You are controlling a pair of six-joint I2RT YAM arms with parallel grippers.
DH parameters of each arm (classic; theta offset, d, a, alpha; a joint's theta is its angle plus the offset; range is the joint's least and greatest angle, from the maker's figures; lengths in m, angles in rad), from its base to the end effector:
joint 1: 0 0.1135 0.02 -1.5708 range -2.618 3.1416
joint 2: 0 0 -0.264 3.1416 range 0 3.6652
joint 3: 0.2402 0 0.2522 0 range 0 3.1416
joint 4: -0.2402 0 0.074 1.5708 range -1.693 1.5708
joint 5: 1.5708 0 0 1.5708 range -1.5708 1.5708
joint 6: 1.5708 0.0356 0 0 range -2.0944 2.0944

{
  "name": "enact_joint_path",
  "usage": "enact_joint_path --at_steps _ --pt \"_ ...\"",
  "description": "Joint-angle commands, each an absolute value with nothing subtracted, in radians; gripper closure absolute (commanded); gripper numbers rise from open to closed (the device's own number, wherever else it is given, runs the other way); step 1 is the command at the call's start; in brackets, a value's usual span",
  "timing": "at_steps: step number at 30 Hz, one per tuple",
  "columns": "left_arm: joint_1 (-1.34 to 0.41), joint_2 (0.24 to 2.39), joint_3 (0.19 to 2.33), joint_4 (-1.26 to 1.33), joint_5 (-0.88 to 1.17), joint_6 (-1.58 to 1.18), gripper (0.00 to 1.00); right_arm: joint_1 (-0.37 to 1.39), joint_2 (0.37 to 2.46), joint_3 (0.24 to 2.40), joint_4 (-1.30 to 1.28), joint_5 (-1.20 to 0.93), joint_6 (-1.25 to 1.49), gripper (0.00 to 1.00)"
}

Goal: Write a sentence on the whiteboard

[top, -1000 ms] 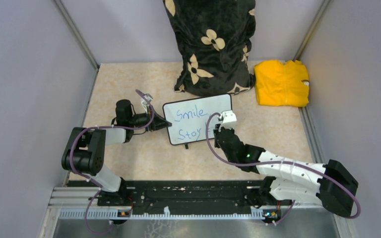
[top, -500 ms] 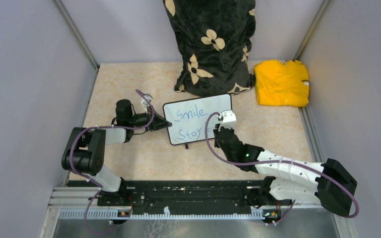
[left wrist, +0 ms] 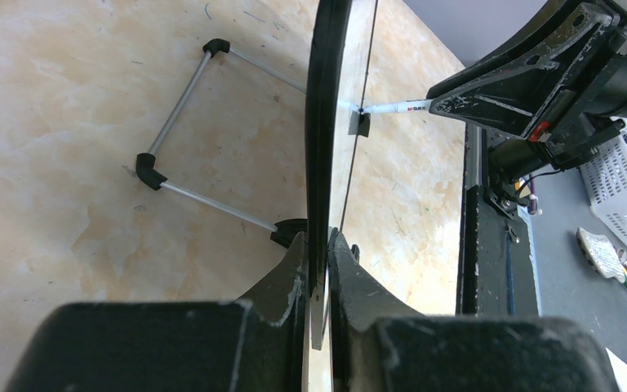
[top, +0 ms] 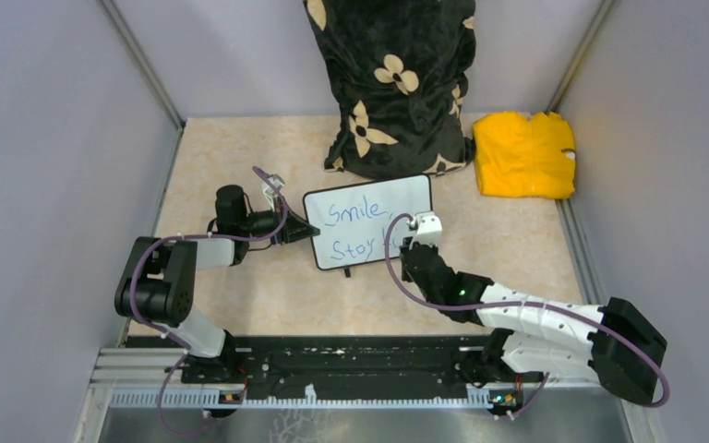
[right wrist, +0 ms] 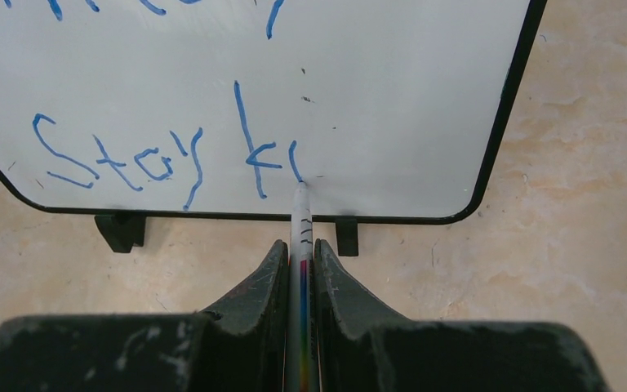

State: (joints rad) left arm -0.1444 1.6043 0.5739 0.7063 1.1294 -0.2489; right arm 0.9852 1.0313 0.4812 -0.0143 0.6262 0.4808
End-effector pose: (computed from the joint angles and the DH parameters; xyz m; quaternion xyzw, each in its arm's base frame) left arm 0.2832 -0.0737 0.1698 0.2762 0.7013 -0.5225 0.3987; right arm 0.1343 0.1647 0.2081 -0.0641 0.8442 0.1064 0.5215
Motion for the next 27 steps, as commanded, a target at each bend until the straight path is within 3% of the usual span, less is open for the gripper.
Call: enact_joint_path --at_steps 1,10,27 --pt "-0.157 1.615 0.576 0.661 1.078 -0.196 1.0 0.974 1.007 0.492 -0.027 0.625 0.498 1.0" --pt "-0.158 1.615 0.578 0.658 1.078 -0.195 1.0 0.974 0.927 0.526 -0.019 0.649 0.471 1.0" --pt "-0.16 1.613 0.578 0.655 1.077 -0.191 1.0 0.942 0.982 0.55 0.047 0.658 0.437 1.0"
